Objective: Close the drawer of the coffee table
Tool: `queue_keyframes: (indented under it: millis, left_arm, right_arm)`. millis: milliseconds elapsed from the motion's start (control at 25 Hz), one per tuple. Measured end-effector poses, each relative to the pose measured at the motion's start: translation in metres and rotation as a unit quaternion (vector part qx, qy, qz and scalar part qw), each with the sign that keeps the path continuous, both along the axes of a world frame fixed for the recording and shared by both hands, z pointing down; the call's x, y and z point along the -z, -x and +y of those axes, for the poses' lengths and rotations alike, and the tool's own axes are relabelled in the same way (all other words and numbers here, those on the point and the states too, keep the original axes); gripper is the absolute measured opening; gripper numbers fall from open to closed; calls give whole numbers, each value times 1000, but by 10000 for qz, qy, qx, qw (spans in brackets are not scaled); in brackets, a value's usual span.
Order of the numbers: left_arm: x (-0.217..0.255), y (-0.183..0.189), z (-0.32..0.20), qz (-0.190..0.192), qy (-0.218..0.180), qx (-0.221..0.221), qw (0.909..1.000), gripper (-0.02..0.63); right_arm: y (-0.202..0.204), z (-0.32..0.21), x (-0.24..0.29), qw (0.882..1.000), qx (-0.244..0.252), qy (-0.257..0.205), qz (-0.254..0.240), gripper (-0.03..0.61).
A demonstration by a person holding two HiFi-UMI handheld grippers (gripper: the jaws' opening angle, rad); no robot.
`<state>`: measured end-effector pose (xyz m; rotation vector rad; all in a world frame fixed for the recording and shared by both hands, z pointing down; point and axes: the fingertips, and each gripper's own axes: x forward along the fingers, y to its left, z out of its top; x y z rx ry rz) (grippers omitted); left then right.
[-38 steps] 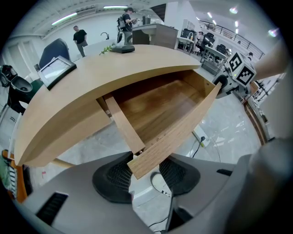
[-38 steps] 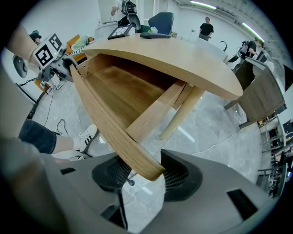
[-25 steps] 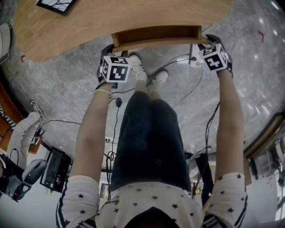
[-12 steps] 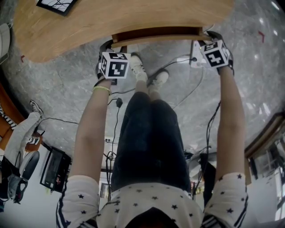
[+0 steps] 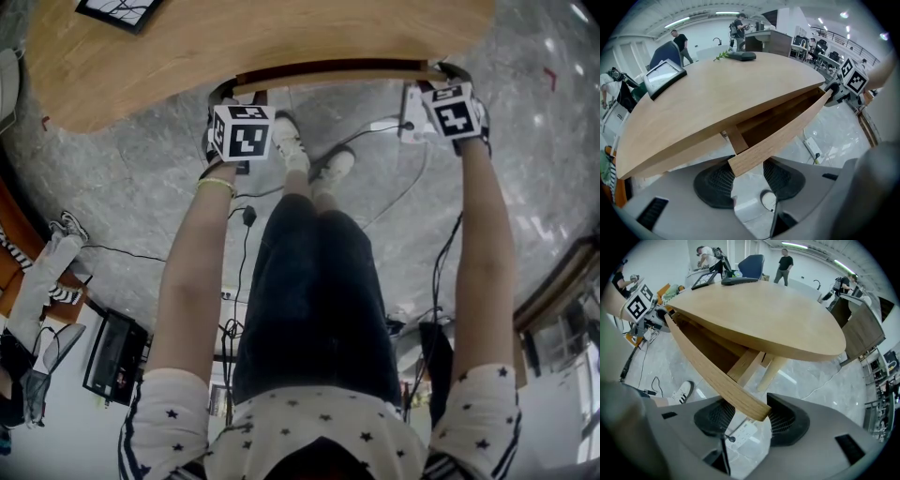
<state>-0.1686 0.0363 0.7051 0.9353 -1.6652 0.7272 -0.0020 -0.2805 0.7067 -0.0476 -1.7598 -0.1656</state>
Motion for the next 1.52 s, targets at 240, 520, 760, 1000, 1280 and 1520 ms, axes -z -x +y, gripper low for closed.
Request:
queue_keyframes:
  millis: [240,520,760,1000,1280,1520]
  left_arm:
    - [1,7,-4,-69,-78,189,9998,189]
    - [-2,10,-5,28,-238,695,9973,190]
    - [-2,12,-6,126,-441,1312,9903,187]
    - [-2,18,-10,77,-670,1494,9865,186]
    - [-1,28,-15,52,-775,1580,9844,185]
    - [0,30,-17,78,-915,1813,9791,184]
  right_arm:
    - [6,-4,1,9995,-291,38,-94,201]
    - [7,-7,0,9970,-752,138,-142,204]
    - [12,-13,2,9947,-971,153,-305,206]
    - [15,-17,-1,9842,-1639,349,-569,204]
    - [21,-23,0,9708,-2225,367,-813,204]
    - [23,-25,0,9672,-2341,426,-889,204]
